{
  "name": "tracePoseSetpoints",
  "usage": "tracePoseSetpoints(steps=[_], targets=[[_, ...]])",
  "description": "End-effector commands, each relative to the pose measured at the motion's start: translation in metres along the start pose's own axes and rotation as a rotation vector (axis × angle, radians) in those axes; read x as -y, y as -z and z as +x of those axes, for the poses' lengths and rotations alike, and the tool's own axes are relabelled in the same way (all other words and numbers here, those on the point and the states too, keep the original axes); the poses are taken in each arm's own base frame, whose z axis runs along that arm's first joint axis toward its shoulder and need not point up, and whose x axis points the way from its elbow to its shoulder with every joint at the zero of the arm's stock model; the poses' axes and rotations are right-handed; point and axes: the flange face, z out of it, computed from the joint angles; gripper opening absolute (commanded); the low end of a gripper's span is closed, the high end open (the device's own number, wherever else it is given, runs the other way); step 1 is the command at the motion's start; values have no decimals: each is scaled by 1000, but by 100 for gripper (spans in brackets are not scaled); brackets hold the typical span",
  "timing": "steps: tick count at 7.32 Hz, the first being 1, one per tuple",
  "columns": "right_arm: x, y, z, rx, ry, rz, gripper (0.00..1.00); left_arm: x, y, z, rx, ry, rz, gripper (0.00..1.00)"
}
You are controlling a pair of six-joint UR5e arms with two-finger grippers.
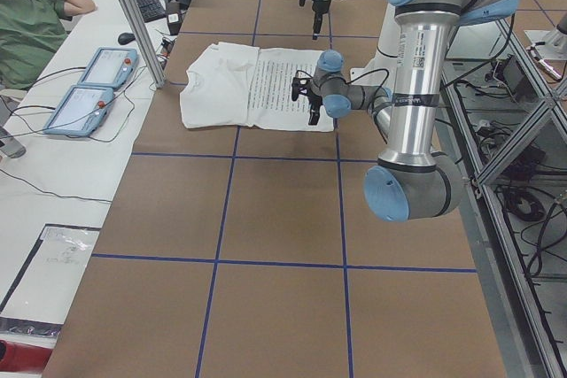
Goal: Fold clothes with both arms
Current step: 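Move both grippers down to the shirt hem corners nearest the robot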
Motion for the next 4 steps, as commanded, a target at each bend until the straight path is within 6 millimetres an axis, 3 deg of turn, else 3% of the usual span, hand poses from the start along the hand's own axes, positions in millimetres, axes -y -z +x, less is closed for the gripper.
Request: tracePoseSetpoints(steps=[1,4], targets=[[-16,-11,25,37,1,20,100,-16,-9,2,12,23,-8,100],[-25,-16,31,34,6,19,100,-33,-24,2,34,35,-43,100]])
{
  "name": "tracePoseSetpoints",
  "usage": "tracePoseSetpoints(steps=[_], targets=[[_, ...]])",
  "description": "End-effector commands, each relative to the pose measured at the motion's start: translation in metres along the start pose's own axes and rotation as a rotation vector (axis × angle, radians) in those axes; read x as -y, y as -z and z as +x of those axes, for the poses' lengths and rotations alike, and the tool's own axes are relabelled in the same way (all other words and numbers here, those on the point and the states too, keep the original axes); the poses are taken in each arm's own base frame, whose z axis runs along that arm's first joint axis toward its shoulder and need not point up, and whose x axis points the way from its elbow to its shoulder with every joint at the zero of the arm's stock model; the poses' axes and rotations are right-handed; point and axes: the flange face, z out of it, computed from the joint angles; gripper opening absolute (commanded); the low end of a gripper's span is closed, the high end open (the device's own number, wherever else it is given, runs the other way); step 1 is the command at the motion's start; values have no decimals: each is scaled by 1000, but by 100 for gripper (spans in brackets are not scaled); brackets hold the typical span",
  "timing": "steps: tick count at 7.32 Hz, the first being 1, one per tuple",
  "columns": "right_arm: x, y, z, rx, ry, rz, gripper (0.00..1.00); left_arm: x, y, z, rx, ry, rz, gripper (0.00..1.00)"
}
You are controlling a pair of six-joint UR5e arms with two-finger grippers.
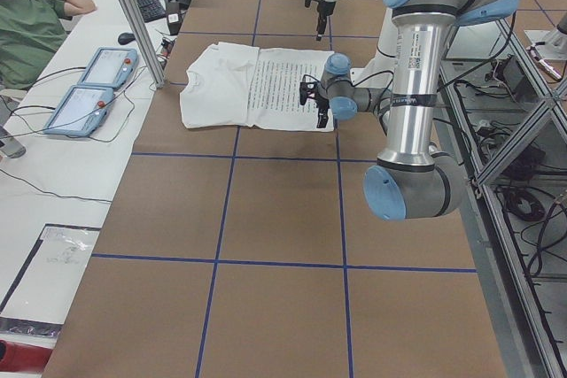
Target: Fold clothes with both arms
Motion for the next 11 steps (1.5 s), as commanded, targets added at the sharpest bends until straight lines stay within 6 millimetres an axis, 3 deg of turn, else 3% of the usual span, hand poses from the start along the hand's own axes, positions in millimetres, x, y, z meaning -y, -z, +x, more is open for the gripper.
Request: tracePoseSetpoints(steps=[1,5,9,11], targets=[[-6,-4,1,-3,2,3,100,-16,-18,-1,26,24,-31,99],[-7,-4,0,-4,4,7,100,-26,-31,-1,43,19,-51,63],[-8,-5,0,-4,6,6,100,-30,-33,-1,46,15,-57,59],[-9,-5,0,-5,7,5,100,-34,-37,-2,52,10,-66,43]])
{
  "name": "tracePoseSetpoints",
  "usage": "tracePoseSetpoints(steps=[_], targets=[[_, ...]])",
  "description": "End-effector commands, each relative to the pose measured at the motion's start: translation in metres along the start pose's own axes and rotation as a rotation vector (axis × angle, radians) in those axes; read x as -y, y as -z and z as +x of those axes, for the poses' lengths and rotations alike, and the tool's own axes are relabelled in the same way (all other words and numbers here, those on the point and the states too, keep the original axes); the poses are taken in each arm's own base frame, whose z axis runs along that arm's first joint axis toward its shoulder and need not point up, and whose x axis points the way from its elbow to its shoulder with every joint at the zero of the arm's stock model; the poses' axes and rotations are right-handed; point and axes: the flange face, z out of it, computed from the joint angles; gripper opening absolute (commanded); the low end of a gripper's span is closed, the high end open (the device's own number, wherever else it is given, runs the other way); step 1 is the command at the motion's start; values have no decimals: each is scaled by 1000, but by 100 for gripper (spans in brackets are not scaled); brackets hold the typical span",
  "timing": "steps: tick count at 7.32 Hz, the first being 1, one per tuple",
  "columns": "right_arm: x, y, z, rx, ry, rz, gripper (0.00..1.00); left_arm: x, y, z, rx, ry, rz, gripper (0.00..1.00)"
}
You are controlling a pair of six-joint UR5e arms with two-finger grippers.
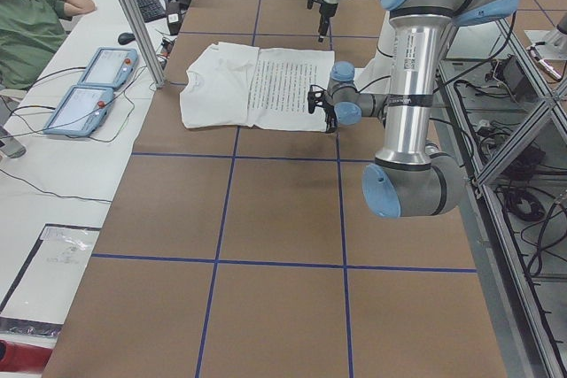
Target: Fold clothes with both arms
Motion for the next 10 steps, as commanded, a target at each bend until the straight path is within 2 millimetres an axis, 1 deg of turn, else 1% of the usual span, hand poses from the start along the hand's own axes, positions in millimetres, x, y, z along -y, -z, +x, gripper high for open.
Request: tracePoseSetpoints(steps=[1,2,3,4,5,6,7,8,9,10], targets=[[-1,-1,0,-2,2,-2,100,-2,-2,0,3,-2,-4,33],[-3,-2,0,-3,4,-5,100,-3,-2,0,3,-3,-5,20],[-4,-4,3,-12,4,-7,100,-4,-1,1,0,-4,-6,3],[-11,-8,8,-24,-19,-12,100,-4,0,1,1,-4,-6,0],[-22,-10,10,-1,-30,10,100,-4,3,3,6,-4,-7,0],[-32,-12,32,35,-30,22,100,-5,14,10,-17,-7,-7,0],[-38,-15,46,39,-29,24,100,-5,19,12,-16,-6,-9,0],[-45,-18,44,35,-34,34,100,-6,23,16,-25,-8,-11,0],[-61,-22,39,38,-66,29,99,-6,25,20,-36,-9,-11,0],[-71,-37,38,21,-55,42,77,-6,25,21,-36,-9,-11,0]])
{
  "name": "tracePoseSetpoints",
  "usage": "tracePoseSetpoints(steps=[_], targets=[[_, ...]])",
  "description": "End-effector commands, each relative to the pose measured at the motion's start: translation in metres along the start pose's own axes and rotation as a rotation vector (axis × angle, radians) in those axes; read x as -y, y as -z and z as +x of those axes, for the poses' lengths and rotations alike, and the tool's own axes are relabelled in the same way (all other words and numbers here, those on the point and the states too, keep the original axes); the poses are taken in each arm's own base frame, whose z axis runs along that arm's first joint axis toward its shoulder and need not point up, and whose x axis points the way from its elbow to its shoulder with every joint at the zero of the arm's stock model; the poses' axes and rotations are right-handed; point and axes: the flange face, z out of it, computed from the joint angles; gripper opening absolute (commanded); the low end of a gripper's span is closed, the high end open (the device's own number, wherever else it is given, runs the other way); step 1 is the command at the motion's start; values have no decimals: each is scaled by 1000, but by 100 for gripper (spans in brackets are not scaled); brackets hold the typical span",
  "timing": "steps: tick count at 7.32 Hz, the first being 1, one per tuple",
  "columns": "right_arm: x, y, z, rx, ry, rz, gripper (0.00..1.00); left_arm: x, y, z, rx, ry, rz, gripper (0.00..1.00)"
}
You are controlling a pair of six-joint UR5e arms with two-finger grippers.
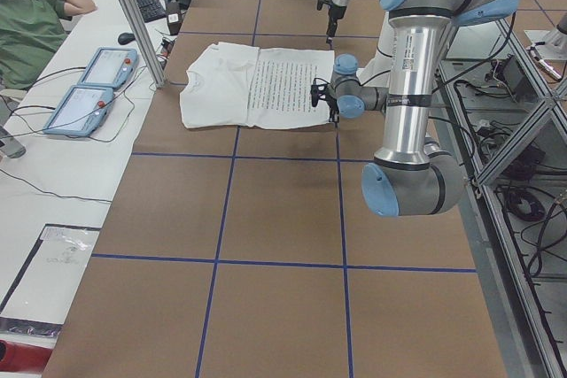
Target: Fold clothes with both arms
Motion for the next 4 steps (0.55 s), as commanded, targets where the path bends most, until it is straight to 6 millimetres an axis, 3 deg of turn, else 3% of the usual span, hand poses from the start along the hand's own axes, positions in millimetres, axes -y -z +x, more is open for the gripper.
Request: tracePoseSetpoints(steps=[1,4], targets=[[-17,-22,-7,-10,-12,12,66,0,2,4,-8,-1,-2,0],[-18,-29,-8,-17,-72,13,66,1,4,10,-20,-3,1,0]])
